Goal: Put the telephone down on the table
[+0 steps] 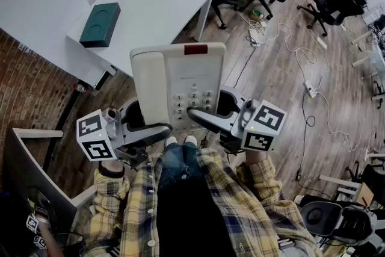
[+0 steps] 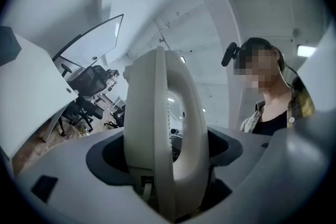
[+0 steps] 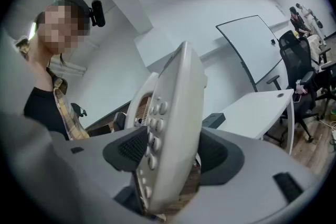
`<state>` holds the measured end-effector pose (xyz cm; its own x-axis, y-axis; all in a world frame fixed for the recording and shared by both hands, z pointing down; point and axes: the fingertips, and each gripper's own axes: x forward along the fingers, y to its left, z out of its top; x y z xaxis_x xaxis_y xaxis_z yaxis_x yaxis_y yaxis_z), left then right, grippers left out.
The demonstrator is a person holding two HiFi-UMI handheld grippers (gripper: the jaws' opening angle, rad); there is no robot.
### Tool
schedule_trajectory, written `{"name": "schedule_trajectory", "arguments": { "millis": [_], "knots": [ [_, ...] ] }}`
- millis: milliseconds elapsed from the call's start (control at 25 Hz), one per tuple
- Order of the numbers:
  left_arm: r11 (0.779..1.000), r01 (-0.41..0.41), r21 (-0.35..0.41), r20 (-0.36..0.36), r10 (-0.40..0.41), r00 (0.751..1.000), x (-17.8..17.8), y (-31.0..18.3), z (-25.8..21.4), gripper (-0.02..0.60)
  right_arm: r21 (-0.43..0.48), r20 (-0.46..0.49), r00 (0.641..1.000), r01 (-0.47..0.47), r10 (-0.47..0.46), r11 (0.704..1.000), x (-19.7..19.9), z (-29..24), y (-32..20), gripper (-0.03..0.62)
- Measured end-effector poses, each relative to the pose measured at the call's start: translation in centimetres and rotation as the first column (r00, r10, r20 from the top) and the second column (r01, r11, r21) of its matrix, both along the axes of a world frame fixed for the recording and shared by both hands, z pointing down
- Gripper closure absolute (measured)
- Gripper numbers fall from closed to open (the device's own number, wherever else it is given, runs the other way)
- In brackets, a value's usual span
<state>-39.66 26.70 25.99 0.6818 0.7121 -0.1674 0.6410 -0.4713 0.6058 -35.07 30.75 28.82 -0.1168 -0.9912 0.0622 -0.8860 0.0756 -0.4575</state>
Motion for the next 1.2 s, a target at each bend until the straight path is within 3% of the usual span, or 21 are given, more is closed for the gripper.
{"name": "schedule_trajectory", "arguments": {
  "millis": [880,1200],
  "knots": [
    [0.999,0.033,0.006,0.011,-0.033,0.999,2.9,2.6,0.7,0.184,0.009,0.007,1.0,0.027,-0.027,1.0,3.0,0.7,2.4,0.316],
    [0.999,0.035,-0.009,0.025,-0.035,0.999,5.3,0.4,2.0,0.184,0.006,0.024,0.999,0.024,-0.024,1.0,5.4,2.1,0.1,0.316]
  ]
}}
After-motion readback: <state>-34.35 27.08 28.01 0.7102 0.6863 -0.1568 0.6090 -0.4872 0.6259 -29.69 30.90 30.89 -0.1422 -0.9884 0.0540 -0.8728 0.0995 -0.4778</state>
